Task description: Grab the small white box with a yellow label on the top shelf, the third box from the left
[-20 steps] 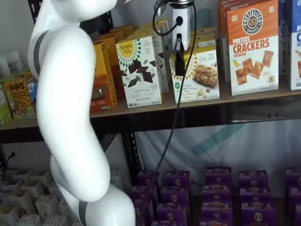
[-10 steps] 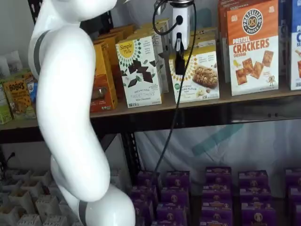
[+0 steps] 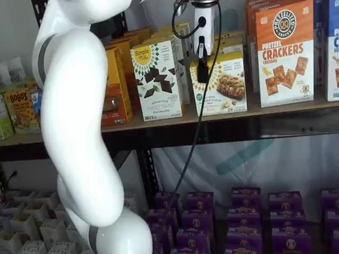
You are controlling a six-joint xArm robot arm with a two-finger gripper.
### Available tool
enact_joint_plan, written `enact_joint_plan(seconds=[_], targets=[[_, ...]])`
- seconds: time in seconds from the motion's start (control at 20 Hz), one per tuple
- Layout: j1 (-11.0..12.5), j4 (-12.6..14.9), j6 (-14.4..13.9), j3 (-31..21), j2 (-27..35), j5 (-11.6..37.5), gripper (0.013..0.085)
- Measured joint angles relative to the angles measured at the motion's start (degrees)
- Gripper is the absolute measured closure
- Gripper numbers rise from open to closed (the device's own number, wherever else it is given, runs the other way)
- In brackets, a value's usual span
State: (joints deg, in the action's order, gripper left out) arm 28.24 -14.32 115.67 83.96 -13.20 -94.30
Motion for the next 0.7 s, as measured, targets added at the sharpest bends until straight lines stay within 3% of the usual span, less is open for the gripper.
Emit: enact_joint_plan(seconds=[0.5, 0.55, 0.7], targets=[[0.2, 0.0, 0.0, 0.8, 0.2, -1.4, 0.0610], [0.2, -0.1, 0.0, 0.9, 0.2, -1.6, 0.0650], [0.1, 0.2, -0.1, 1.3, 0.4, -2.2, 0.0650]])
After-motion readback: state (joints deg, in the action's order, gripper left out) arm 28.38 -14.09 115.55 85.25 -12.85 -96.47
